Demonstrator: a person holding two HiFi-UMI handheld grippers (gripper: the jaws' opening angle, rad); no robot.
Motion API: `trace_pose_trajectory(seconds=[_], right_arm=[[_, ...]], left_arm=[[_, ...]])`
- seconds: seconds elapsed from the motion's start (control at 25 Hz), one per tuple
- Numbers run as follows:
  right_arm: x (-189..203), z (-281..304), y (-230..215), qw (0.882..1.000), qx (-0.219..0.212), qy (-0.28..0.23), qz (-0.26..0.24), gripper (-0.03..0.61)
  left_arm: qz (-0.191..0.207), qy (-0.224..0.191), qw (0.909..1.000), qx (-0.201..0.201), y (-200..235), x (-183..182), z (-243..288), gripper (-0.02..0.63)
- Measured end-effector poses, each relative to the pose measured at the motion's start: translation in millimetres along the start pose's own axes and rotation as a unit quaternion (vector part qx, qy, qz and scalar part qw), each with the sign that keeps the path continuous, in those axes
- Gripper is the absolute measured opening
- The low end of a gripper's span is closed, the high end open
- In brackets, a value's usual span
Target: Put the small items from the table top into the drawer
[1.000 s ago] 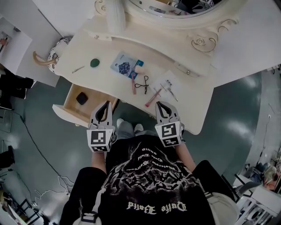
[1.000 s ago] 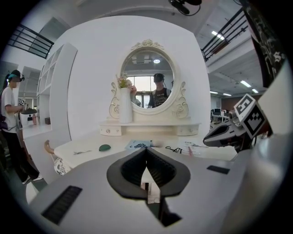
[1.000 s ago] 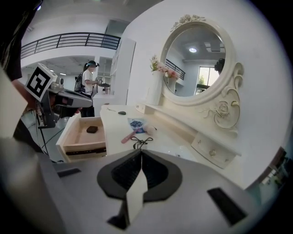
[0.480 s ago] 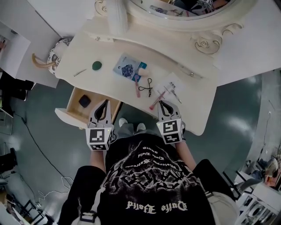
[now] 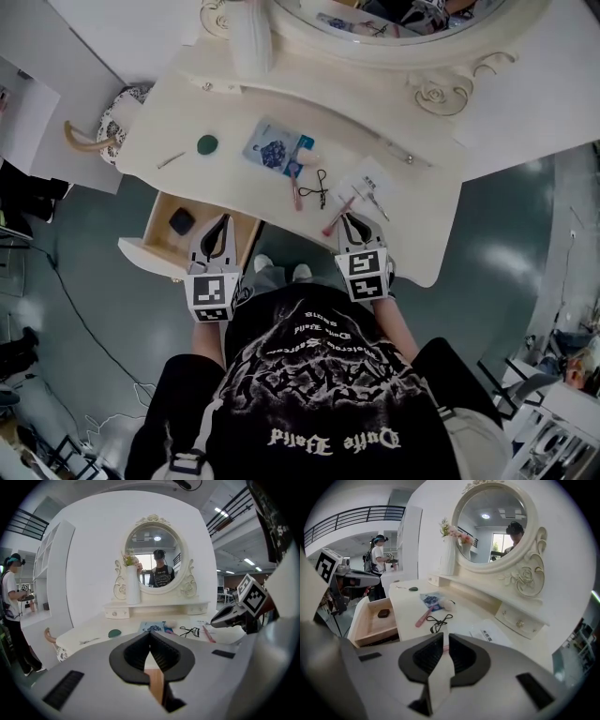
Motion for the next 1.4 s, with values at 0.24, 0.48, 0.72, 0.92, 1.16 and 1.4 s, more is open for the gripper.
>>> trace_pose_trajectory(seconds=[0.24,0.48,0.72,0.92,1.16,1.4], right_arm=[[4,7,2,0.999,-0.002,0.028,0.027,0.14],[4,17,1,0.997,0.004,0.048,0.056,0.172],[6,26,-5,0.991,0.038,0.073,0.105,0.17],[10,37,-4,0.988,0.044,0.106,0.106,0.168],[12,41,-7,0.985,0.05,0.118,0.112,0.148],[12,42,-5,0.982,0.052,0.126,0.131,0.138]], left_arm=[[-0.001,0.003,1.0,0.005,1,5,-3,0.015],[-0.005,0.008,1.0,0.0,3,12,-8,0.015],[-0.003,0.011,0.9999,0.007,4,11,-8,0.015],[-0.007,0.012,0.9999,0.001,9,12,-11,0.015],[-0.008,0.02,0.9998,-0.006,12,16,-13,0.015],[-0.004,0.023,0.9997,-0.01,20,17,-19,0.015]])
Point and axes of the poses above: the fingertips, and each gripper's own axes: z forward along the fingers, y to its left, x out of its underside, the point moved 6 cm from there along -z, backward along the fingers, and after that the axes turned 4 degrees about -y, right-handed, at the moved point
